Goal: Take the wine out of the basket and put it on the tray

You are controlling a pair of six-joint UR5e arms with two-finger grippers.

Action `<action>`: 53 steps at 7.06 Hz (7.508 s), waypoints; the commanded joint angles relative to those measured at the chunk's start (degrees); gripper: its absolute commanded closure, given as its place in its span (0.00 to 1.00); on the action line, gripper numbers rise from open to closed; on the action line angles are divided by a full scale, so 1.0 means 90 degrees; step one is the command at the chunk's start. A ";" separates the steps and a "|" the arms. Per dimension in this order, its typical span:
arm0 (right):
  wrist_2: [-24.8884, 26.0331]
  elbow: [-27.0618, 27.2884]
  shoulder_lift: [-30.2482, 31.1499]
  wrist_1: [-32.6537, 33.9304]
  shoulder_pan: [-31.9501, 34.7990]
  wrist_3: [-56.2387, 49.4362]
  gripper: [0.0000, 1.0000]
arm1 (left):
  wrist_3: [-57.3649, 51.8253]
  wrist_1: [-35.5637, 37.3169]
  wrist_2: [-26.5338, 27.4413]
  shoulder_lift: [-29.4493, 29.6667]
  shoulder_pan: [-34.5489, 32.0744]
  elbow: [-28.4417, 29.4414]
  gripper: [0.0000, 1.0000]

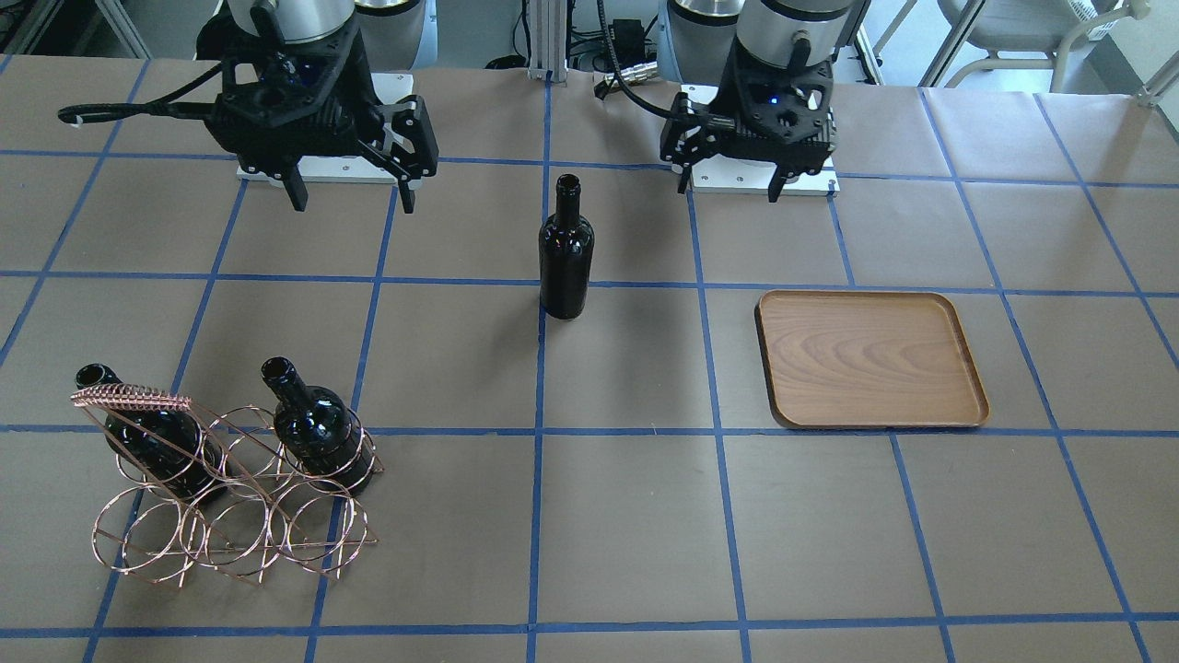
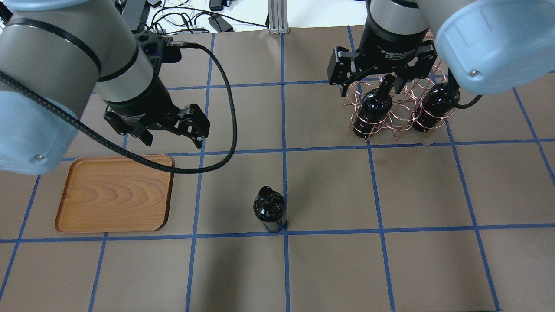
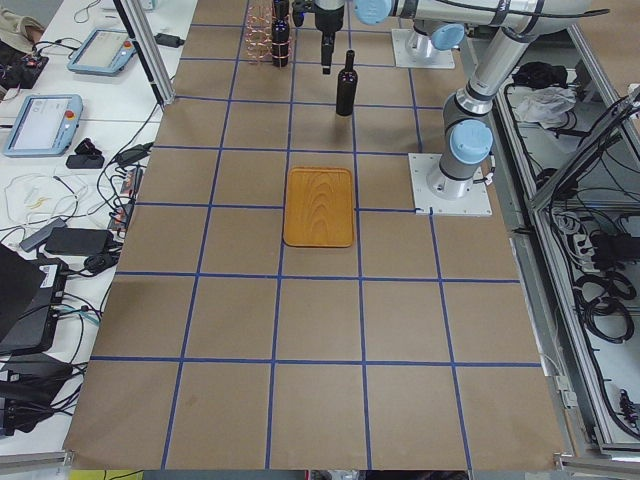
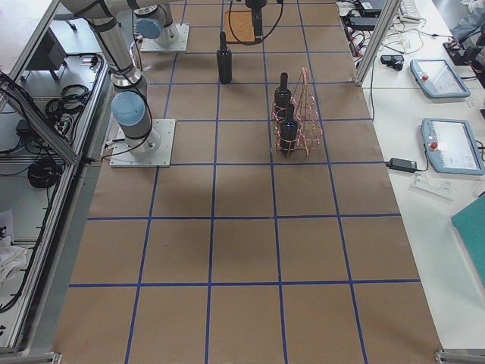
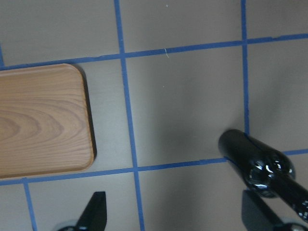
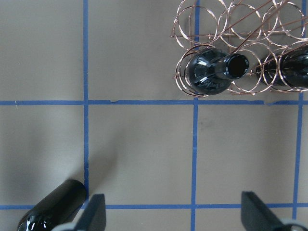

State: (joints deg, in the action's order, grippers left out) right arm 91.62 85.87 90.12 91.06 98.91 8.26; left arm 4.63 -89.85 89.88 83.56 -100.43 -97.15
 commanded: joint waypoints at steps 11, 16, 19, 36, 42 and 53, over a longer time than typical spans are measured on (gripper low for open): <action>0.0016 -0.0030 0.0065 -0.0040 -0.0239 -0.0126 0.00 | 0.1214 0.1419 -0.0504 0.0891 -0.1683 -0.0738 0.09; 0.0006 -0.0010 0.0065 -0.0050 -0.0219 -0.0126 0.00 | 0.1195 0.1010 -0.0544 0.0862 -0.1703 -0.0748 0.25; -0.0004 -0.0010 0.0065 -0.0050 -0.0219 -0.0126 0.00 | 0.1107 0.0979 -0.0573 0.0911 -0.1693 -0.0661 1.00; -0.0013 -0.0001 0.0065 -0.0060 -0.0219 -0.0126 0.00 | -0.4479 0.0208 0.0433 0.0862 0.4030 -0.0358 1.00; -0.0023 -0.0001 0.0075 -0.0059 -0.0190 -0.0117 0.00 | -0.4421 0.0130 0.0424 0.0824 0.4039 -0.0348 0.00; -0.0053 -0.0010 0.0075 -0.0069 -0.0190 -0.0097 0.00 | -0.0846 -0.0407 0.0276 -0.0221 0.0915 0.0404 0.00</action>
State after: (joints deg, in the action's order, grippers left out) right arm 91.15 85.78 90.79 90.45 97.18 7.37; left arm -3.37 -93.81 92.39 82.13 -90.54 -93.54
